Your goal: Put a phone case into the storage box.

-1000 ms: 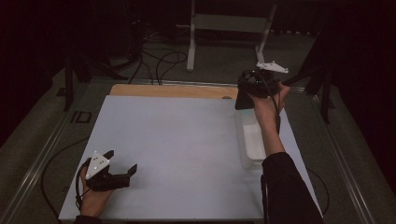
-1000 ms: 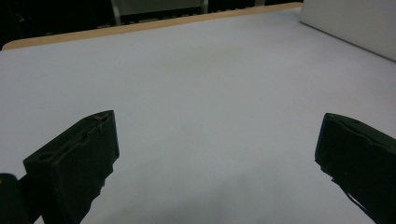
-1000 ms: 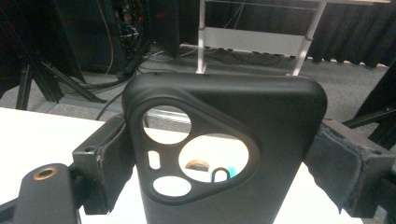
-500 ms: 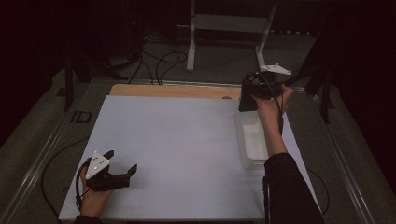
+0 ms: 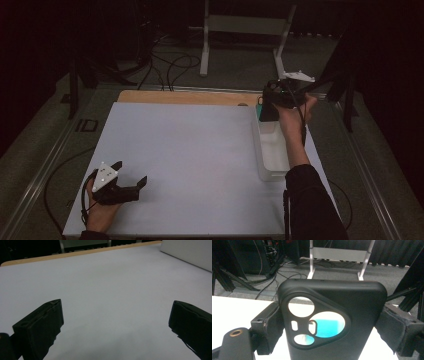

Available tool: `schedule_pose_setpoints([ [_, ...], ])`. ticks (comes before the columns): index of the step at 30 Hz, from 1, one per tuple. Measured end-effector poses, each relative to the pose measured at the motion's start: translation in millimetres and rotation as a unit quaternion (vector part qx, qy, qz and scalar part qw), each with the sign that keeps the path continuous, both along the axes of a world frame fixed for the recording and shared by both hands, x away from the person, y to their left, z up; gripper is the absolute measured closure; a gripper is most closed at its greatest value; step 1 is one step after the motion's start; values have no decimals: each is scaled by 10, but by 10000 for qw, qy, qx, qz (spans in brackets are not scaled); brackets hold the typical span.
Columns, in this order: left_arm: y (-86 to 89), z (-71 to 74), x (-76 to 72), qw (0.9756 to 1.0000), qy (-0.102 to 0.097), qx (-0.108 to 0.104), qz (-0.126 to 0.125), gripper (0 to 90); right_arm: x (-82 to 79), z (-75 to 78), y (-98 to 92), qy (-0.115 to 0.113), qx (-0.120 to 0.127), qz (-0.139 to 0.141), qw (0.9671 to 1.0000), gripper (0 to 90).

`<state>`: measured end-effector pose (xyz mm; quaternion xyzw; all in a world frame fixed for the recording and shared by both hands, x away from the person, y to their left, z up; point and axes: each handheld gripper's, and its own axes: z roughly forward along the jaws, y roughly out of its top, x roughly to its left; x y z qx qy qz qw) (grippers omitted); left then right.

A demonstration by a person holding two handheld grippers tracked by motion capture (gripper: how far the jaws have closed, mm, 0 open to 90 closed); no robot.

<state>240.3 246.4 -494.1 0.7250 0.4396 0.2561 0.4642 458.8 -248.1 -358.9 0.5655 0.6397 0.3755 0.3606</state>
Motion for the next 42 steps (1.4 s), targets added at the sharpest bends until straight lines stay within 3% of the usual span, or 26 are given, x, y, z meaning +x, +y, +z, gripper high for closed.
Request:
schedule_pose_setpoints([
  [42, 13, 9, -5, 10000, -59, -23, 51, 2, 75, -408, -26, 354, 93, -92, 9993, 141],
])
